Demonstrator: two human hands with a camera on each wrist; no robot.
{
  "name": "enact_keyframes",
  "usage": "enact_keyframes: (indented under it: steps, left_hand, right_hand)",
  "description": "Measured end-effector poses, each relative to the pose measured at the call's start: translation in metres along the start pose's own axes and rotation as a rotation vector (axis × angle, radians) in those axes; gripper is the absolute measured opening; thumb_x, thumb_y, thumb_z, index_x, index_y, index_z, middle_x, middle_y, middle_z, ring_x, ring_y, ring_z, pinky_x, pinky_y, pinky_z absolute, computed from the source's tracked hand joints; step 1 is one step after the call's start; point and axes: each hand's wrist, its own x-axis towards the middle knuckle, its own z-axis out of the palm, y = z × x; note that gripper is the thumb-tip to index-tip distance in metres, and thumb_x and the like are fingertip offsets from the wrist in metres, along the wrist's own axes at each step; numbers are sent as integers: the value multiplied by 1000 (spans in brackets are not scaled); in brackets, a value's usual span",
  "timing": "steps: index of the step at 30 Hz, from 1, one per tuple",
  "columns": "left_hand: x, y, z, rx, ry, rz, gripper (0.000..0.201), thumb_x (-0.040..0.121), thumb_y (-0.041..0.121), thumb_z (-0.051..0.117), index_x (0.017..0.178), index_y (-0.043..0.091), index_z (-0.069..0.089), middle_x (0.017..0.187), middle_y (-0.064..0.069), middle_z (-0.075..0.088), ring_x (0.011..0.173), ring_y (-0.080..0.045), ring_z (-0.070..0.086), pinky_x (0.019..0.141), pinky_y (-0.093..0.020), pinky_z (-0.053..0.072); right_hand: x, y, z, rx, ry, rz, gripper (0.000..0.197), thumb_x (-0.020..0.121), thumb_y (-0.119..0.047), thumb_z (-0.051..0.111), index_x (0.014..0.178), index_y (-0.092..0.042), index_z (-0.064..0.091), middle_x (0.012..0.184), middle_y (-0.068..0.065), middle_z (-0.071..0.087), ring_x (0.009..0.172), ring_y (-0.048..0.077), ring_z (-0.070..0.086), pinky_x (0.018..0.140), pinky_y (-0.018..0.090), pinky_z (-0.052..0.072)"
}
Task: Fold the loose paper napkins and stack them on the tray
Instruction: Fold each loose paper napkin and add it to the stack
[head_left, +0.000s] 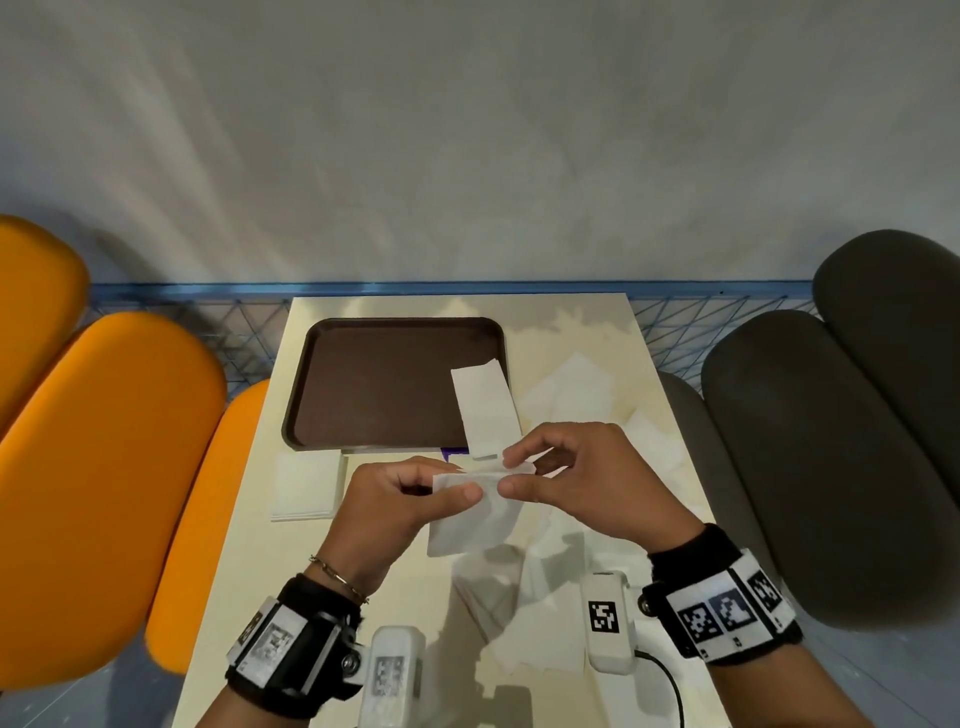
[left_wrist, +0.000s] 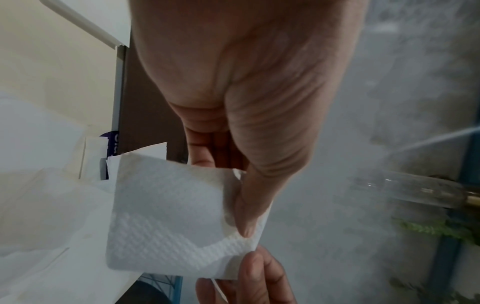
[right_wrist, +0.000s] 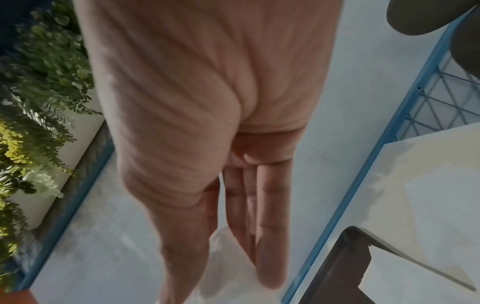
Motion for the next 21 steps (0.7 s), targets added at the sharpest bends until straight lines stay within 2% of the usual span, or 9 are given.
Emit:
enact_keyframes:
  steps: [4, 9, 12, 16, 18, 21]
  left_hand:
    - [-1, 1, -1, -7, 10, -9, 20, 66, 14, 90, 83, 5, 84, 93, -8, 81, 82, -18, 75, 76, -27, 61]
    - [0, -1, -4, -48, 65, -30, 22, 65, 13, 91, 84, 4, 84, 95, -10, 80, 83, -18, 76, 75, -26, 60]
    - [0, -3, -4, -92, 107, -34, 20, 73, 18, 87, 89, 6, 84, 98, -10, 81, 88, -20, 77, 76, -26, 60]
    - [-3, -4, -4, -85, 194, 9, 14, 79, 11, 84, 93, 13, 84, 97, -5, 82, 89, -17, 78, 76, -22, 60]
    - [-4, -3, -3, -78, 206, 35, 15, 78, 12, 86, 92, 15, 85, 97, -5, 82, 88, -15, 77, 77, -23, 60]
    - [-6, 1, -3, -119, 194, 42, 18, 72, 16, 86, 90, 13, 85, 96, -8, 81, 85, -15, 76, 76, -24, 60]
  right_hand:
    - [4, 0, 2, -18, -25, -17, 16, 78, -35, 94, 87, -30, 82, 103, -18, 80, 87, 4, 76, 85, 34, 62]
    - [8, -2, 1, -9, -14, -6, 12, 81, -31, 92, 85, -23, 85, 86, -13, 81, 84, 6, 77, 88, 36, 63]
    - [8, -5, 1, 4, 1, 0, 9, 81, -27, 92, 82, -22, 85, 80, -12, 80, 80, 7, 77, 86, 37, 63]
    - [11, -8, 0, -20, 12, -29, 9, 80, -25, 93, 79, -22, 84, 79, -13, 80, 77, 7, 76, 84, 37, 63]
    - [12, -9, -1, -46, -1, -62, 10, 81, -27, 92, 79, -23, 83, 84, -14, 80, 81, 6, 75, 82, 32, 62]
    - [13, -9, -1, -49, -89, -106, 13, 81, -33, 92, 89, -26, 83, 113, -20, 76, 101, 3, 73, 82, 28, 62]
